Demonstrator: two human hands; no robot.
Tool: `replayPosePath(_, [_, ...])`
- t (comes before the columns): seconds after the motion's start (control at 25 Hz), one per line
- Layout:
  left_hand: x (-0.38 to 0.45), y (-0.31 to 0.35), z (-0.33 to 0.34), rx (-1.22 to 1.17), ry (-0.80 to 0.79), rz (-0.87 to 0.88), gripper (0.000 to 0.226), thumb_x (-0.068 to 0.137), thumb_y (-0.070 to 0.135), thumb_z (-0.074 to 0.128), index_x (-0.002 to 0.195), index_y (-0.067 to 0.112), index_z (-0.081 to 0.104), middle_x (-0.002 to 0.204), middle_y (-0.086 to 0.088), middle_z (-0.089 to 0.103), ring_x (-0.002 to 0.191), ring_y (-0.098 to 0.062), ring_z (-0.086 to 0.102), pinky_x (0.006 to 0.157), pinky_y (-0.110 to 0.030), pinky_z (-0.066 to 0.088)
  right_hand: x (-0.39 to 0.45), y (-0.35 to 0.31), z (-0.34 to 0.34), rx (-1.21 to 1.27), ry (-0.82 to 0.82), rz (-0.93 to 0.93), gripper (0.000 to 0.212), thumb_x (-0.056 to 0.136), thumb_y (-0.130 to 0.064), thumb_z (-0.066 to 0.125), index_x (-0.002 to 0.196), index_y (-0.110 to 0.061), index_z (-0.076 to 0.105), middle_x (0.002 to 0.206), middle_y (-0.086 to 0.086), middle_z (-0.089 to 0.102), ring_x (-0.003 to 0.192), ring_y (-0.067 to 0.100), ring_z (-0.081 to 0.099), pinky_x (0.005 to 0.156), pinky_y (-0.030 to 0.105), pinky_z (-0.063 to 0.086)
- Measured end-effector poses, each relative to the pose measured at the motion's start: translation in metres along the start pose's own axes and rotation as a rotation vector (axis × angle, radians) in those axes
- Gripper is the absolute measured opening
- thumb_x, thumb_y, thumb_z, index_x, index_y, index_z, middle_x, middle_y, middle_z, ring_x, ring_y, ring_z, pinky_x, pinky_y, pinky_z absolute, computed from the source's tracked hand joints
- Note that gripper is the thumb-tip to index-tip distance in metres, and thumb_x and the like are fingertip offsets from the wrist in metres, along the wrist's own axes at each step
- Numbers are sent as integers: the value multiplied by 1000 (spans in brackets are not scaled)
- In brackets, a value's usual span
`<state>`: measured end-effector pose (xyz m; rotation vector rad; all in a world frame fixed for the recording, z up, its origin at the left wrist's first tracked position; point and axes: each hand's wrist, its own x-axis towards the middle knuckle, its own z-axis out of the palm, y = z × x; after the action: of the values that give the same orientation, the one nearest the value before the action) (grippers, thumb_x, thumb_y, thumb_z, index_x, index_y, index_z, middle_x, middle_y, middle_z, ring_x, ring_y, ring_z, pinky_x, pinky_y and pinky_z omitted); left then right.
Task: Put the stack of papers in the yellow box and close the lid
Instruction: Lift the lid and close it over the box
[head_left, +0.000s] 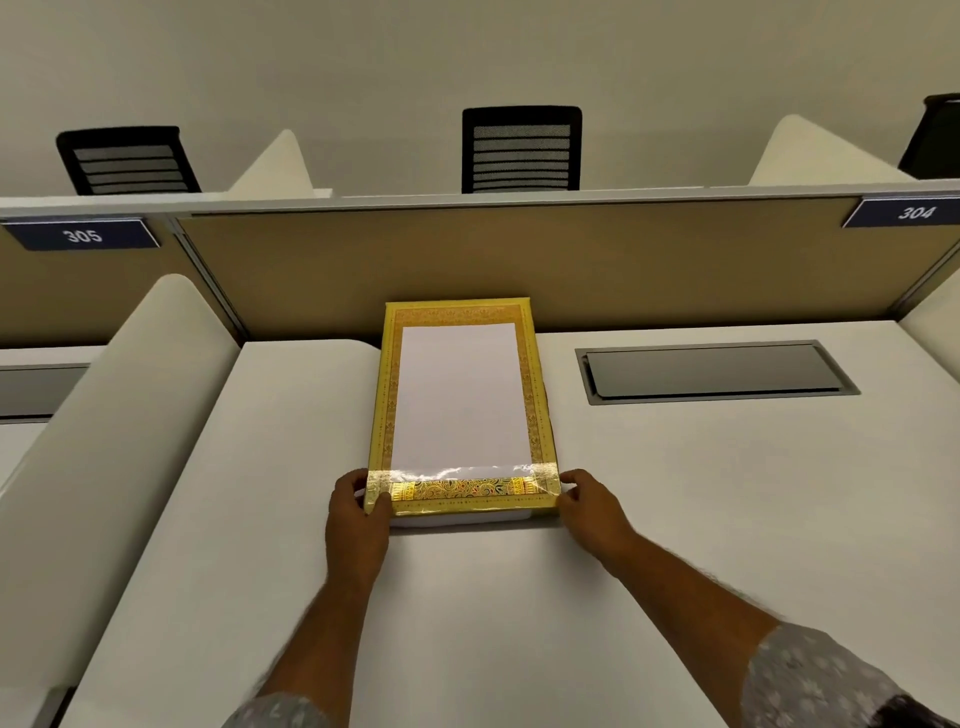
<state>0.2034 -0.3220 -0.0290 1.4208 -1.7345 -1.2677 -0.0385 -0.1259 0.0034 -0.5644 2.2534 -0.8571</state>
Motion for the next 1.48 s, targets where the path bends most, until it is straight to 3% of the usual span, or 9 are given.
replayPosePath(0.12, [32, 14, 3, 91, -78, -34, 58, 97, 14, 70, 150, 19, 47, 137, -10, 65, 113, -26, 66, 88, -35, 56, 18, -13, -2, -53, 5, -49, 53, 103, -19, 63, 153, -17, 45, 136, 11, 65, 103, 19, 64, 78, 22, 54])
replayPosePath(0.28, [87, 40, 14, 273, -157, 79, 68, 103, 32, 65, 161, 22, 33, 150, -13, 59, 126, -34, 64, 106, -50, 55, 53, -43, -6, -249, 25, -163, 71, 102, -29, 63, 164, -25, 28, 147, 11, 56, 123, 31, 65, 99, 41, 59])
replayPosePath(0.52, [164, 63, 44, 669, -179, 159, 77, 102, 66, 41, 166, 29, 20, 145, -20, 58, 126, -43, 64, 100, -55, 55, 114, -82, -12, -506, -27, -187, 70, 108, -44, 38, 168, -32, 3, 127, 17, 66, 107, 33, 70, 91, 47, 61])
replayPosePath(0.64, [186, 64, 59, 755, -158, 137, 82, 97, 75, 38, 164, 32, 20, 139, -22, 56, 122, -44, 63, 92, -54, 56, 145, -92, -15, -544, -22, -198, 74, 107, -52, 35, 168, -31, -2, 134, 18, 66, 114, 36, 69, 92, 48, 58])
replayPosePath(0.8, [198, 53, 69, 788, -50, 243, 77, 95, 74, 44, 156, 28, 33, 132, -20, 57, 122, -42, 56, 88, -54, 54, 171, -93, -13, -600, -60, -210, 81, 105, -62, 32, 167, -28, -9, 145, 20, 60, 125, 39, 65, 100, 51, 55])
replayPosePath(1.12, [200, 51, 72, 746, -69, 211, 76, 94, 73, 49, 155, 30, 31, 130, -19, 54, 118, -44, 59, 82, -51, 55, 184, -87, -10, -664, -128, -188, 85, 105, -65, 28, 164, -28, -21, 151, 21, 57, 126, 42, 65, 106, 56, 54])
replayPosePath(1.28, [192, 51, 74, 792, -6, 283, 64, 96, 67, 49, 140, 20, 48, 121, -18, 60, 108, -42, 64, 78, -49, 56, 185, -86, -10, -629, -138, -182, 84, 107, -61, 29, 164, -28, -22, 152, 24, 56, 128, 44, 64, 109, 56, 51])
replayPosePath(1.36, [190, 53, 75, 806, -24, 259, 60, 98, 64, 50, 137, 18, 50, 123, -19, 59, 110, -43, 63, 79, -50, 56, 183, -86, -7, -597, -139, -170, 82, 108, -59, 29, 164, -30, -22, 152, 26, 55, 129, 45, 63, 111, 54, 50])
replayPosePath(1.48, [188, 59, 71, 823, -117, 156, 65, 102, 62, 45, 153, 23, 38, 140, -21, 53, 126, -45, 56, 91, -57, 54, 175, -86, -5, -558, -109, -155, 78, 108, -57, 28, 165, -32, -19, 150, 26, 56, 127, 45, 63, 109, 53, 50])
